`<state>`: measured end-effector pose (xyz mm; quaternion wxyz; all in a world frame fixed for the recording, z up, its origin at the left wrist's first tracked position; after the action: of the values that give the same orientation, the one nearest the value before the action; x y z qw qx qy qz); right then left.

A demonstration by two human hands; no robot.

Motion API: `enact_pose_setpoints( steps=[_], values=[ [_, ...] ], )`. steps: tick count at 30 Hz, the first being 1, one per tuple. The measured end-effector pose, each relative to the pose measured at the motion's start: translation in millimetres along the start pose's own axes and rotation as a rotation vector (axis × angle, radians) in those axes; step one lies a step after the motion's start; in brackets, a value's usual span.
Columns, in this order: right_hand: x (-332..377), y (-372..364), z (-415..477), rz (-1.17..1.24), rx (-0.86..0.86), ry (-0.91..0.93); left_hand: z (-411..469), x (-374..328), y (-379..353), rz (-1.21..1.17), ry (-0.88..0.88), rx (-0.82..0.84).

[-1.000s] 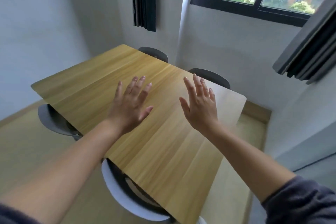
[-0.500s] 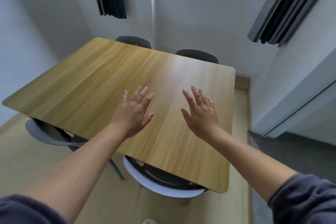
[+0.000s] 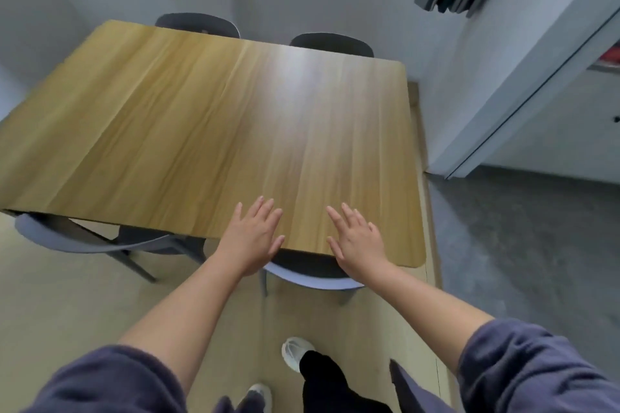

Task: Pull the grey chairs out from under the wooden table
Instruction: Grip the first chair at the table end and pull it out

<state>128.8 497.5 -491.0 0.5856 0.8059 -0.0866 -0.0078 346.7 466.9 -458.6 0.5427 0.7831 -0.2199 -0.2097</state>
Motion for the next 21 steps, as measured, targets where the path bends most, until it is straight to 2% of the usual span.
enact_pose_setpoints(
  steps=[5,8,14,18,21],
  values=[
    [9.4,-44.4,-41.6,0.049,0.073,-0.161,-12.6,5.8,-40.6,0.05,-0.099,0.105],
    [18.1,-55.8,-48.6,0.057,0.1,-0.182,-12.4,9.0,-51.7,0.056,-0.164,0.136],
    [18.2,-78.0,-47.9,0.015,0.218,-0.016,2.6,1.4,-83.3,0.051,-0.285,0.285],
    [4.0,-91.4,-42.5,-0.066,0.335,0.006,10.7,-5.4,-94.7,0.044,-0.272,0.366],
    [-4.6,-101.4,-37.1,-0.147,0.305,0.031,14.8,-9.4,-98.8,0.088,-0.244,0.399]
  ],
)
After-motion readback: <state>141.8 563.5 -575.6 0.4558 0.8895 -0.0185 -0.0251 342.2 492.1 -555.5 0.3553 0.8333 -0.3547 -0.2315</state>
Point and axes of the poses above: each hand's wrist, its own z-axis towards the middle knuckle, its own y-axis out of the back of the hand, x = y × z, the point moved 1 cm from there along z, towards the middle knuckle, and after that the axes turned 11 degrees about -y, right-handed, at the moved point
